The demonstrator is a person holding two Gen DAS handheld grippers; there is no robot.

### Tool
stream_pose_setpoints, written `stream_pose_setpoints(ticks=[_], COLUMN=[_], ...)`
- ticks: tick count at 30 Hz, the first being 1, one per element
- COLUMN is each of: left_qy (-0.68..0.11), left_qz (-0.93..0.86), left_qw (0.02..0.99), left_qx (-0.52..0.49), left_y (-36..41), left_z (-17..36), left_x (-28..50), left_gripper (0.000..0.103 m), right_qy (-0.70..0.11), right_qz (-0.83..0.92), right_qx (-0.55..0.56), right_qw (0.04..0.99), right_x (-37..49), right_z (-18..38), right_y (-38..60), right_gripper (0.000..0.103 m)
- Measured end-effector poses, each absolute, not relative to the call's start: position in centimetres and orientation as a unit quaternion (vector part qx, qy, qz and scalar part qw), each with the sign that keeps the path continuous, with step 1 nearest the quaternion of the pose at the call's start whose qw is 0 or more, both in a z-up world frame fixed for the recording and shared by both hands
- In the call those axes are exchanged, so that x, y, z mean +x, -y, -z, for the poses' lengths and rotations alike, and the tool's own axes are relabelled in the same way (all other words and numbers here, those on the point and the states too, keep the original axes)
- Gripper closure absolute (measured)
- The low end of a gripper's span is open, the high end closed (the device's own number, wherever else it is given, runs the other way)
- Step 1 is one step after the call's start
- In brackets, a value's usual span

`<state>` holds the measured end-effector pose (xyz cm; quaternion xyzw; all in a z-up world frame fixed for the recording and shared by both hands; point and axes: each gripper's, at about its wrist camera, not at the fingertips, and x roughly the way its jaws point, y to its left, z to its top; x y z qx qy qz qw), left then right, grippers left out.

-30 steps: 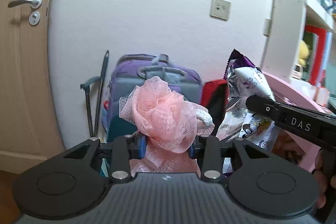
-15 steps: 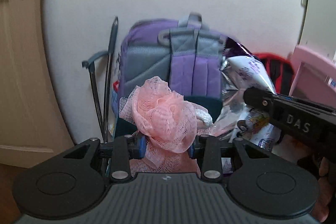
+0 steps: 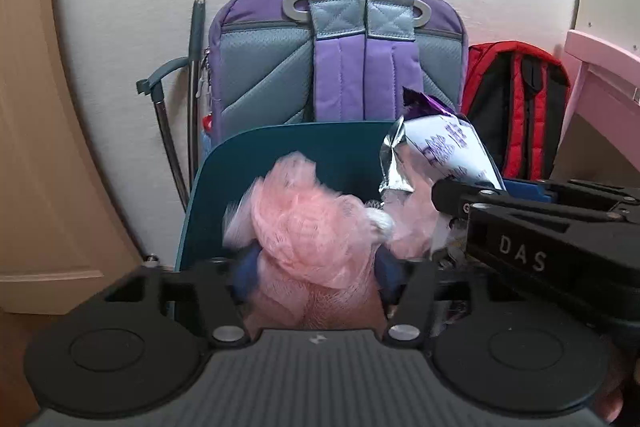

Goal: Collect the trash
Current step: 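Open left tool over the teal bin while right tool drops the wrapper in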

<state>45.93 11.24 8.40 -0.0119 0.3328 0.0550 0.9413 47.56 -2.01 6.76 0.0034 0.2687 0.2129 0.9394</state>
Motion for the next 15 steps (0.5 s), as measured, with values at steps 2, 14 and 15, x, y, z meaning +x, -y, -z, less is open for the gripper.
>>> stream_pose_setpoints(ticks=[2,14,15], left_qy=[-0.329,-0.326,-0.325], left_qz=[-0.053,-0.054,-0.055], left_qw=[0.943,0.944,0.944], left_qx=[-0.008,-0.006,-0.005], left_y=[-11.1,-9.9,-9.8], left_z=[-8.6,-10.7,-10.9], left_x=[45.6,42.6,42.2], left_gripper=[0.035,0.026,0.026], right_qy=[-0.271,-0.278,-0.276], right_qz=[-0.217,-0.220,-0.216], right_qx=[0.005,-0.010,-0.012], right_qw=[0.938,0.935,0.936], right_x=[47.4,45.2,44.9], right_z=[-6.8,-9.1,-9.3], right_y=[2.3,3.4,3.4], right_gripper=[0.066,0.055,0.054])
